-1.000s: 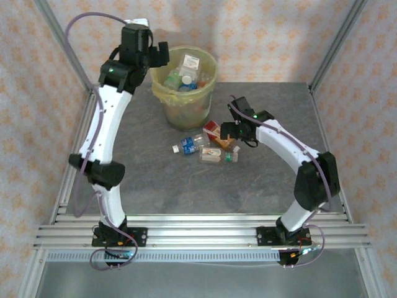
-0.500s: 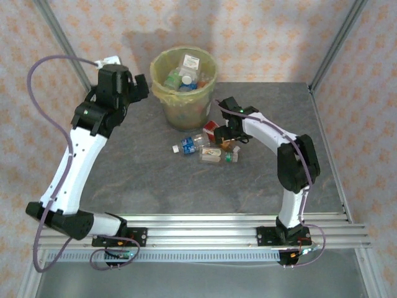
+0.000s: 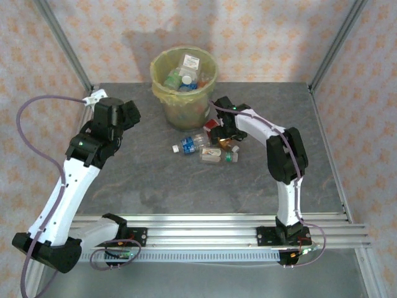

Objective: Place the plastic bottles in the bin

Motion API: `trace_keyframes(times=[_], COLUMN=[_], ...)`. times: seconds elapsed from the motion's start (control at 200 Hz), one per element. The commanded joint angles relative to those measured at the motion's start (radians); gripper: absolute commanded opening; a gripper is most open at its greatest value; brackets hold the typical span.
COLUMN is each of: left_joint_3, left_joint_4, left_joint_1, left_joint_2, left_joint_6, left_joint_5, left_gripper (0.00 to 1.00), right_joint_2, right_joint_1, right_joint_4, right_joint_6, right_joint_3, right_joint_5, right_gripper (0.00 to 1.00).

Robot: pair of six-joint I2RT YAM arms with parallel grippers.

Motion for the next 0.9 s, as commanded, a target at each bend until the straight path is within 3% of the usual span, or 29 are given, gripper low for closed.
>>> trace_keyframes(times=[0.0,0.245,0.465,0.545,0.641,0.896], left_joint_3=[-0.035,-0.055,-0.063,-0.066,-0.070,-0.078], left_joint_4=[0.027,0.001,-0.020,-0.022,-0.022,-0.018], left_joint_1=[0.008,0.008,0.008,0.008,0.008,0.009], left_joint_2=[-0.034,-0.031,-0.030,-0.030,-0.028,-0.013], left_joint_6=[-0.072,-0.091,-0.096,-0.096,-0.097,-0.099], left_joint_5=[-0.048,-0.053,-0.064,-0.062,-0.063,-0.062], left_gripper=[1.00,1.00,1.00,1.00,1.00,1.00], right_joint_2=[0.040,0.100,0.132,0.128,0.095,-0.072], right_joint_1=[-0.005,-0.018,-0.029,-0.035,-0.039,-0.038], right_joint_4=[-0.024,-0.012,0.001,-0.005,-0.005,-0.046], right_joint_6=[0.031,0.061,0.076,0.079,0.082,0.096], right_joint_3=[0.046,0.099,0.112,0.110,0.102,0.110], right_joint_5=[0.053,0.049,0.073,0.079,0.085,0.164], right_gripper=[0.95,0.80,0.79,0.69,0.58,0.53])
